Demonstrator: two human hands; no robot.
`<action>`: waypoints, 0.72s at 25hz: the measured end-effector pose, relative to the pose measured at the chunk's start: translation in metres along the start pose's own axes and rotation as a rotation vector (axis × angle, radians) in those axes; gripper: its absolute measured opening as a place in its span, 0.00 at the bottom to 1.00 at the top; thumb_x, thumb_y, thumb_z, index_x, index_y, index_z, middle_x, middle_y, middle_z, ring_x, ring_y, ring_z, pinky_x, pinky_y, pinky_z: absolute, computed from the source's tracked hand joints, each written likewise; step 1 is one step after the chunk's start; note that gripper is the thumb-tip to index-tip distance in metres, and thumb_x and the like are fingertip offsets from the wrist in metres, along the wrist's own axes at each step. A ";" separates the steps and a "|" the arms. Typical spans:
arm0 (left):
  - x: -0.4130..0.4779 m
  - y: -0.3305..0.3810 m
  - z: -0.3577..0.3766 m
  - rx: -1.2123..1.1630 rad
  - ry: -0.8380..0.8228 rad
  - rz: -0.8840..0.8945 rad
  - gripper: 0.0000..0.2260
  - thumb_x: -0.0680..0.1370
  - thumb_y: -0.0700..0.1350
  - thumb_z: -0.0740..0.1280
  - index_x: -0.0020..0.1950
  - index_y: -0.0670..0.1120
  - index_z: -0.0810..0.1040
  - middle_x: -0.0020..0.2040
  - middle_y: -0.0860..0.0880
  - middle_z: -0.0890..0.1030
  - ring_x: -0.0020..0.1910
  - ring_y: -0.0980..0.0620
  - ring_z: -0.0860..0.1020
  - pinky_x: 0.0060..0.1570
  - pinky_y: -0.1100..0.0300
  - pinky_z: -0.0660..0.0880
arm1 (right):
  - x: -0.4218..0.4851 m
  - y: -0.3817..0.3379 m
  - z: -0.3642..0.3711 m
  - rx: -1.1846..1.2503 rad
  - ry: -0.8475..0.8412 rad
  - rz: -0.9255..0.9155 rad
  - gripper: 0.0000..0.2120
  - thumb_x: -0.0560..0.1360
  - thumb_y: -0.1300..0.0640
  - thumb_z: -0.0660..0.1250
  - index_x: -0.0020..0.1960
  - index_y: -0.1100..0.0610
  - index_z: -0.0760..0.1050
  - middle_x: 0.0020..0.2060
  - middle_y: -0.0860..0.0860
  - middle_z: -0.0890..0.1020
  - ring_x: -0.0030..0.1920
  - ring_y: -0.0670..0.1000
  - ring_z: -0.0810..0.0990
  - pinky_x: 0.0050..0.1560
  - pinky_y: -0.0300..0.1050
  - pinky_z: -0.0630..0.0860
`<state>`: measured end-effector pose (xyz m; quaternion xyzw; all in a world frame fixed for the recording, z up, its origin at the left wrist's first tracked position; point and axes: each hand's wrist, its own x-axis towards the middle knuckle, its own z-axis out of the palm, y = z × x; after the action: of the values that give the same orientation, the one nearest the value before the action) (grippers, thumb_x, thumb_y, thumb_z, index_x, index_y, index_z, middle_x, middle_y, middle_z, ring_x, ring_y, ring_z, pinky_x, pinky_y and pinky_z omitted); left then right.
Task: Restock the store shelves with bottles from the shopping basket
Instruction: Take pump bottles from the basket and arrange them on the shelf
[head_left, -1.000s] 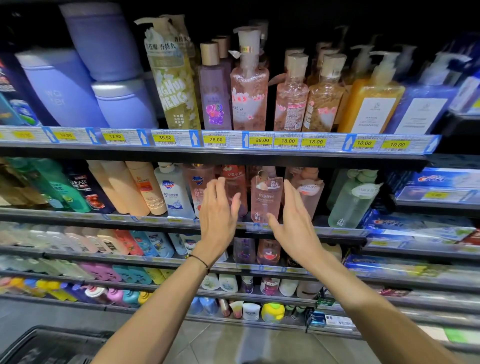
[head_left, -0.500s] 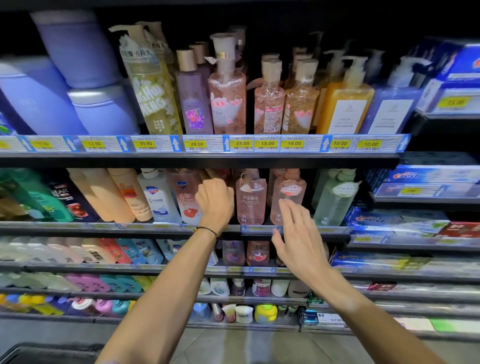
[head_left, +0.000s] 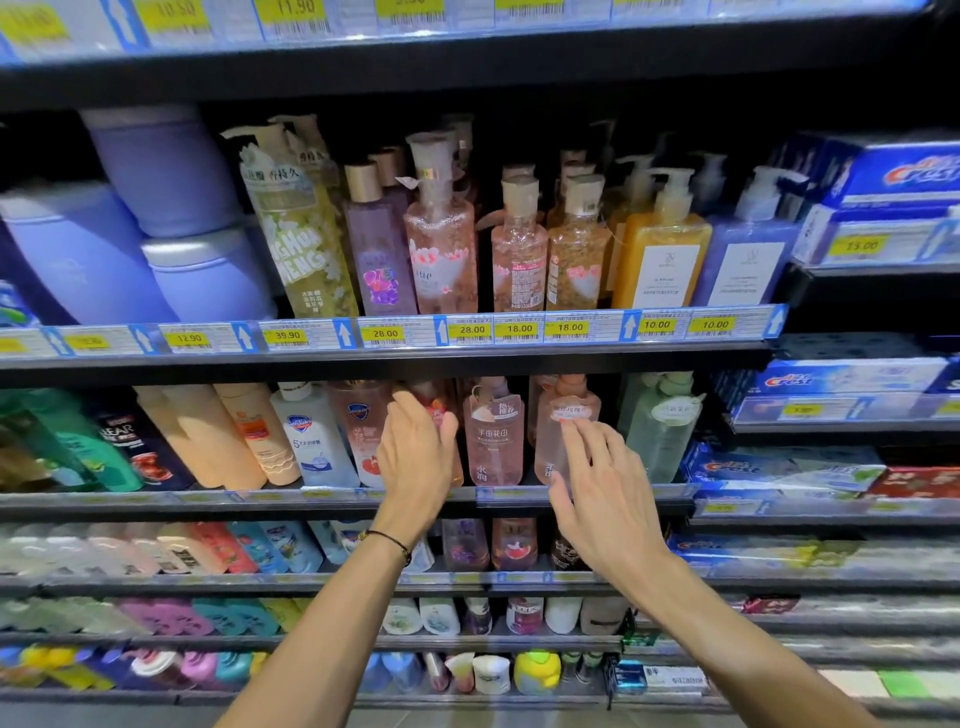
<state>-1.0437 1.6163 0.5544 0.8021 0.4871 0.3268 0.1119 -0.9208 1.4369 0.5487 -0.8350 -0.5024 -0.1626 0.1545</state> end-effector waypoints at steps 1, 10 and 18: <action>0.000 -0.001 -0.001 0.006 0.013 0.014 0.17 0.81 0.50 0.67 0.57 0.37 0.68 0.49 0.39 0.77 0.48 0.37 0.78 0.44 0.46 0.74 | 0.002 -0.001 -0.003 0.006 0.016 -0.004 0.26 0.79 0.49 0.60 0.74 0.59 0.66 0.68 0.54 0.74 0.68 0.57 0.71 0.62 0.53 0.75; 0.003 -0.011 -0.008 -0.125 -0.032 0.038 0.15 0.81 0.52 0.68 0.47 0.46 0.64 0.45 0.48 0.70 0.47 0.42 0.75 0.43 0.54 0.70 | 0.040 -0.017 -0.056 0.104 0.250 -0.081 0.20 0.77 0.52 0.61 0.65 0.60 0.73 0.60 0.55 0.78 0.59 0.58 0.75 0.56 0.55 0.77; 0.003 0.005 -0.099 -0.140 0.306 0.294 0.05 0.79 0.41 0.68 0.54 0.43 0.75 0.49 0.48 0.75 0.46 0.44 0.77 0.40 0.50 0.75 | 0.100 -0.050 -0.125 0.159 0.485 -0.222 0.17 0.76 0.55 0.64 0.62 0.61 0.75 0.57 0.55 0.78 0.58 0.58 0.74 0.55 0.55 0.75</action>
<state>-1.1019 1.6030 0.6339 0.7959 0.3524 0.4904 0.0434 -0.9360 1.4854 0.7083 -0.6968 -0.5506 -0.3337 0.3163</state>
